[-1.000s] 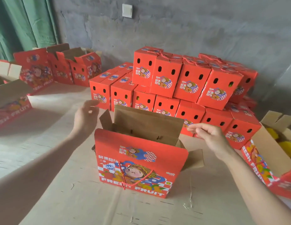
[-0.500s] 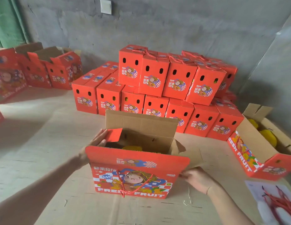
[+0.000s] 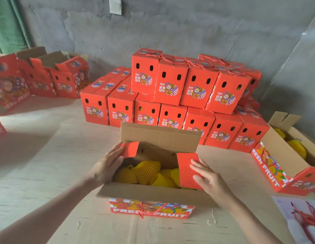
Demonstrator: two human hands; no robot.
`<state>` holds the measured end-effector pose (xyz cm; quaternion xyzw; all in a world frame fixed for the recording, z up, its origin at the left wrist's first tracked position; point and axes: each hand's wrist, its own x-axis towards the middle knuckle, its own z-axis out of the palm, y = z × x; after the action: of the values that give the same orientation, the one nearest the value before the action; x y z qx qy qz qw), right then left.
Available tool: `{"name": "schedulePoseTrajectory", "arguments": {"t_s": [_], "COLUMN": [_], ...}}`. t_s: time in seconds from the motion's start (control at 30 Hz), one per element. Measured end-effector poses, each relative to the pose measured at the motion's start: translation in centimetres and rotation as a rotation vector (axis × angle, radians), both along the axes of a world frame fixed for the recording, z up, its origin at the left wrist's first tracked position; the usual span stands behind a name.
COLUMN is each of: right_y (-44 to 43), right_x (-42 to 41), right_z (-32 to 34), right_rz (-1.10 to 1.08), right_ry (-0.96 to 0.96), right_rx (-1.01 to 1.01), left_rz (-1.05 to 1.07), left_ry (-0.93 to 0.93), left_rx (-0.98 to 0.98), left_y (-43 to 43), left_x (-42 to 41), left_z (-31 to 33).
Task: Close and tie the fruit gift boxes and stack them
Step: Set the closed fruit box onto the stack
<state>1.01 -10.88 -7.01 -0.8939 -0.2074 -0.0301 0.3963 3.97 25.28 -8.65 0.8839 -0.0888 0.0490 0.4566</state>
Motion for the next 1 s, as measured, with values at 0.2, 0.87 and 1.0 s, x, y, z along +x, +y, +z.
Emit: {"name": "schedulePoseTrajectory", "arguments": {"t_s": [0.2, 0.87, 1.0], "right_y": [-2.2, 3.1, 4.9], "right_x": [-0.7, -0.6, -0.3], "right_z": [0.9, -0.1, -0.8], "right_rz": [0.062, -0.359, -0.514], "right_ry": [0.163, -0.007, -0.18], "right_rx": [-0.116, 0.305, 0.188], "left_rz": [-0.085, 0.353, 0.302], "left_ry": [-0.011, 0.225, 0.041], "left_rx": [-0.012, -0.527, -0.421], "left_y": [0.5, -2.8, -2.4], "left_x": [-0.6, -1.7, -1.4], "left_z": [-0.4, 1.2, 0.7]}}
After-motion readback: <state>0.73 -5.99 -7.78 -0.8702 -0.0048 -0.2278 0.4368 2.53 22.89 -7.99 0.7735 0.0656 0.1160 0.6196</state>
